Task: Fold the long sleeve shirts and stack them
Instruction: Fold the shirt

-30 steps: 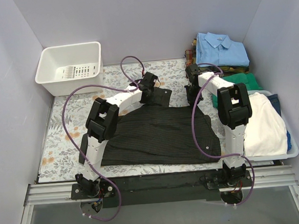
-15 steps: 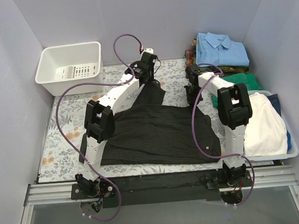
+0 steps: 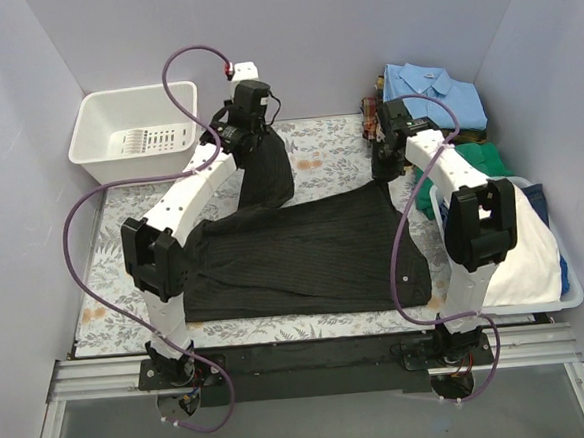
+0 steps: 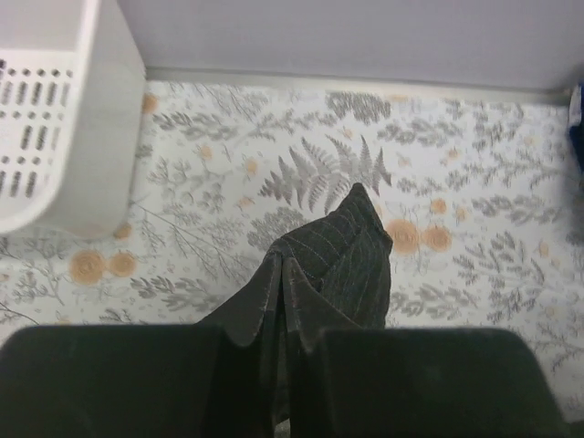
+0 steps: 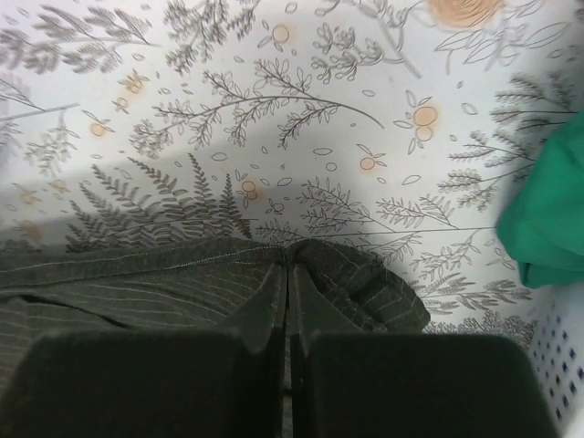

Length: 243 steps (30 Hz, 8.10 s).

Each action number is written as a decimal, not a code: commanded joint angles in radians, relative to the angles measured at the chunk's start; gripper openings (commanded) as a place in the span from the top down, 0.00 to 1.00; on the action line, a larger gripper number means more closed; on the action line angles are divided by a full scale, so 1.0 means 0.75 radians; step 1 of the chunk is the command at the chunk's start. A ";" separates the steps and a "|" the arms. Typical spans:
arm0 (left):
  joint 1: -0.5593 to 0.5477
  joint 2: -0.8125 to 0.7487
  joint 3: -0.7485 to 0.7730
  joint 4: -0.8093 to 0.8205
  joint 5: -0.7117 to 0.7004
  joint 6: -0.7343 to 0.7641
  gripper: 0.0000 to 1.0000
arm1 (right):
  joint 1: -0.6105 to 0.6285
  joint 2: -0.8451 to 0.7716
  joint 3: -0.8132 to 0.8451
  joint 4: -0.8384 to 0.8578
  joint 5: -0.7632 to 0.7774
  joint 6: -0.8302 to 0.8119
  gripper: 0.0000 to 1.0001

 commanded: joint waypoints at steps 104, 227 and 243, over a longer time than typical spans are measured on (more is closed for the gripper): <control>0.054 -1.575 -0.906 -0.557 0.181 -0.542 0.41 | -0.033 -0.494 -0.559 -0.063 0.004 0.075 0.55; 1.253 -0.863 -1.529 -0.033 0.938 -0.790 0.38 | 0.961 0.285 0.041 0.244 -0.473 -0.175 0.50; 1.253 -1.023 -1.523 0.022 1.090 -0.712 0.38 | 0.897 0.144 -0.258 0.164 -0.235 -0.130 0.51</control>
